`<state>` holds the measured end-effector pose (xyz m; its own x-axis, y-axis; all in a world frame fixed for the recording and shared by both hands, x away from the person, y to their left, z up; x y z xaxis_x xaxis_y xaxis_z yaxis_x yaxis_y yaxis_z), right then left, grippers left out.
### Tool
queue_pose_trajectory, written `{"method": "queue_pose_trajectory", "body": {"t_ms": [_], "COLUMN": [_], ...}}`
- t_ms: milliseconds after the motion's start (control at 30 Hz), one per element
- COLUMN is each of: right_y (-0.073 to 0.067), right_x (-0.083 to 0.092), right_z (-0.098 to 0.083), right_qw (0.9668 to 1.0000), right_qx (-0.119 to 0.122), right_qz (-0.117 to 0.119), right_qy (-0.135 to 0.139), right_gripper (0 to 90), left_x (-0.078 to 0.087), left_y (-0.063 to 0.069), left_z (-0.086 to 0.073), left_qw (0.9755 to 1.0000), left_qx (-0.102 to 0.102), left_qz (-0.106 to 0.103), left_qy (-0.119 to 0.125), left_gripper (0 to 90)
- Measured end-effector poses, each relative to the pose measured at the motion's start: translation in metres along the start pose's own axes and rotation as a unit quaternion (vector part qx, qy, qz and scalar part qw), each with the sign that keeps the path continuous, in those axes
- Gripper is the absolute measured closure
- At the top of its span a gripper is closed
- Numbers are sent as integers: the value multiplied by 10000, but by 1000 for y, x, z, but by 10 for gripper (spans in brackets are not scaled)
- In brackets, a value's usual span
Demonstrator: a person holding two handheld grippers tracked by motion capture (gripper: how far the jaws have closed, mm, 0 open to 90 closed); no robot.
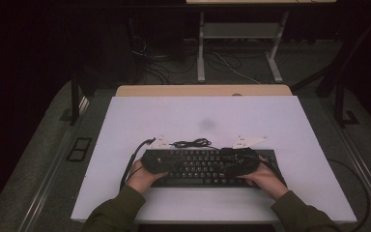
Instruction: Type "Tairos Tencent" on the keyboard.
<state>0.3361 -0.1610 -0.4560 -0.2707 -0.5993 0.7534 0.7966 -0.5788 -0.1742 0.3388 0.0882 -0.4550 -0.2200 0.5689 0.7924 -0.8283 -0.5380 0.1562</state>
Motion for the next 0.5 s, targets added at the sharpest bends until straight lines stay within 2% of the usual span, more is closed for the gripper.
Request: {"method": "queue_pose_trajectory", "body": {"t_ms": [200, 333, 500], "right_y": [1, 2, 7], "right_x": [4, 10, 23], "right_z": [-3, -7, -15], "right_qw": [10000, 9999, 9997], "right_qx": [-5, -18, -88], "right_qz": [-25, -135, -175], "right_qy": [-11, -8, 131], "right_gripper": [205, 195, 187], "left_x": [11, 20, 31], "left_y": [1, 3, 3], "left_z": [-3, -9, -19], "left_qw": [9998, 9995, 9991], "left_qx": [41, 45, 47], "left_qz": [43, 43, 60], "left_qy": [190, 312, 412], "left_gripper": [609, 494, 358]}}
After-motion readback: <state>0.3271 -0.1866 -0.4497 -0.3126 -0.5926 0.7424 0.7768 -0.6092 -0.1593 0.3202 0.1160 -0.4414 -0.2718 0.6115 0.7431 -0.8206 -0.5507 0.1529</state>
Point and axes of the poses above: each handheld gripper's, and its own axes: x roughly backward along the jaws, z roughly out of its top, y roughly to its right, the point moved 4 cm from there along -x, roughly forward along the jaws, and after that the axes turned 15 degrees about -y, right-handed, at the moved point
